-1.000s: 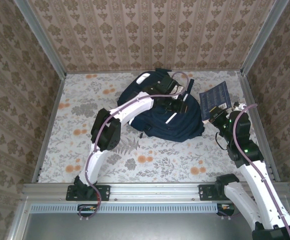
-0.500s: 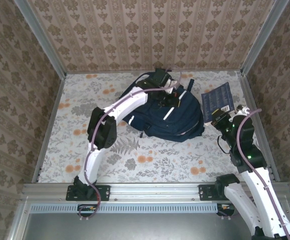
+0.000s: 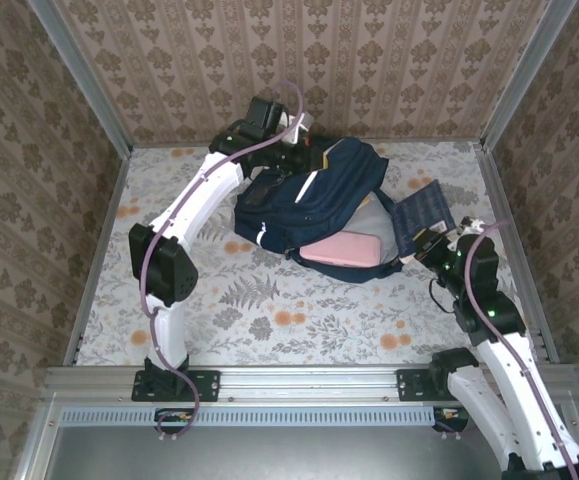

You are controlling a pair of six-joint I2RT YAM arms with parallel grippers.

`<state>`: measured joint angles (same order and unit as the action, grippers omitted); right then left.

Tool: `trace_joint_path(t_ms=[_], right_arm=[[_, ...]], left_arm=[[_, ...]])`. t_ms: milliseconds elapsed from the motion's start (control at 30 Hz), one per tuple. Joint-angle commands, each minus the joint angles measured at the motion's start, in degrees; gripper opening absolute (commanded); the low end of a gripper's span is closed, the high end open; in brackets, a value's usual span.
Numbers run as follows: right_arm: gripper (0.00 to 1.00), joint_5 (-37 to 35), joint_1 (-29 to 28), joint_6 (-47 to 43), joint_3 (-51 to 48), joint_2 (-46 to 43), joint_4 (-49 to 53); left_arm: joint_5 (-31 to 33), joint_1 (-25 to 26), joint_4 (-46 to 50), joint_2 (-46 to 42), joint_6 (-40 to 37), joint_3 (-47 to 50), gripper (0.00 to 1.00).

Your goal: Pack the student bag

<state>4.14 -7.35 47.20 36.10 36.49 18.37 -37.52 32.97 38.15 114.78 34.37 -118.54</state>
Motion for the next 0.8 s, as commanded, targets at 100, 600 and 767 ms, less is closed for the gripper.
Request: trace_joint_path(t_ms=[100,600,767], right_arm=[[0.0,27.7,0.2,7.9,-1.1,14.1,-26.5],[0.0,35.4,-0.8,20.8,0.6,39.1,-59.7],[0.0,28.0,-4.7,21.1,8.0,49.0,-54.8]], left_arm=[[-6.0,-0.5,-3.9,-5.0,2.2,-3.5,0.0],[-9.5,-1.3,-6.8,-6.3,5.0,-1.7,0.0],[-9.9,-1.3,-7.3,-6.5,5.3,-1.7,0.0]])
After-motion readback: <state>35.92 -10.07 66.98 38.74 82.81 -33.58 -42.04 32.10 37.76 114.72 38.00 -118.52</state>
